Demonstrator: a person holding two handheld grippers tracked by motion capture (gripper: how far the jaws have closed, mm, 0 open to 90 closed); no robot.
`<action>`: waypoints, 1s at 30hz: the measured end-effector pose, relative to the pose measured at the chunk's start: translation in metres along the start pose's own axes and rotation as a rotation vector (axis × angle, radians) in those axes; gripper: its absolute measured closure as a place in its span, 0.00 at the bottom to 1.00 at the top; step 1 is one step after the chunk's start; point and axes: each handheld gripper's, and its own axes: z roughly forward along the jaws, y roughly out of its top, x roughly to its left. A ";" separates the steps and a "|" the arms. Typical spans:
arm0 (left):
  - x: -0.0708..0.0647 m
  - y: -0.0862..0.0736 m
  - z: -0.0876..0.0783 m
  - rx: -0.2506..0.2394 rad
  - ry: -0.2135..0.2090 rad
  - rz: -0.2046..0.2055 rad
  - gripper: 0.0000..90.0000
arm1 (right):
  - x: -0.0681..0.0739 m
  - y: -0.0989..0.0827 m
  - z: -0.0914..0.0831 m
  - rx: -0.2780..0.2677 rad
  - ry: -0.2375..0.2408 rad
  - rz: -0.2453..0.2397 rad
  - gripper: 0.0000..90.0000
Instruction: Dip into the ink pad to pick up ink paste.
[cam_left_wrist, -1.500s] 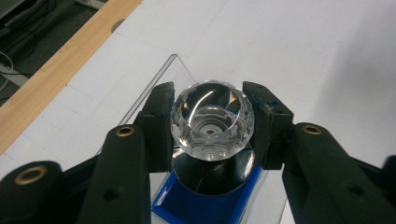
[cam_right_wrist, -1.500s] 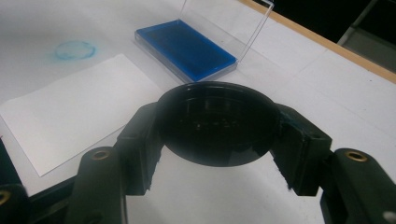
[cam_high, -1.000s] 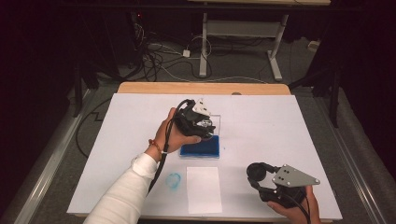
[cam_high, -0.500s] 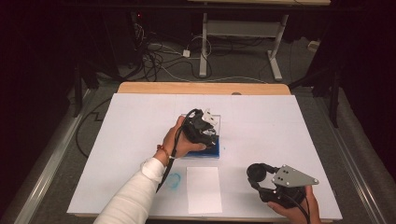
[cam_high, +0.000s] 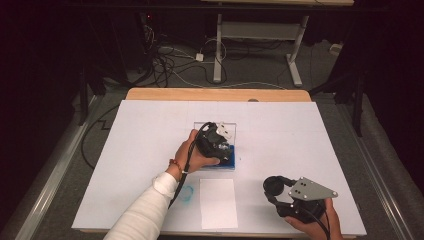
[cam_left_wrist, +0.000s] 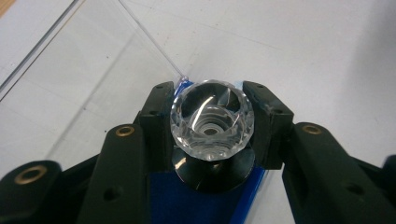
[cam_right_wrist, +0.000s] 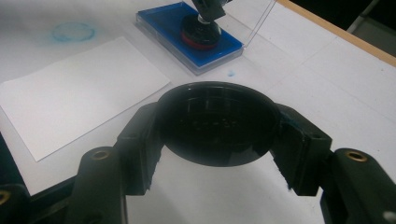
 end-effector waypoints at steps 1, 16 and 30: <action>0.000 0.000 0.000 -0.001 0.000 0.002 0.60 | 0.000 0.000 0.000 0.000 -0.001 0.000 0.43; 0.003 -0.017 -0.001 -0.062 -0.021 -0.021 0.60 | 0.003 0.001 0.002 0.007 0.003 -0.007 0.43; 0.003 -0.020 -0.001 -0.072 -0.020 -0.026 0.60 | 0.002 0.000 0.001 0.007 0.004 0.003 0.43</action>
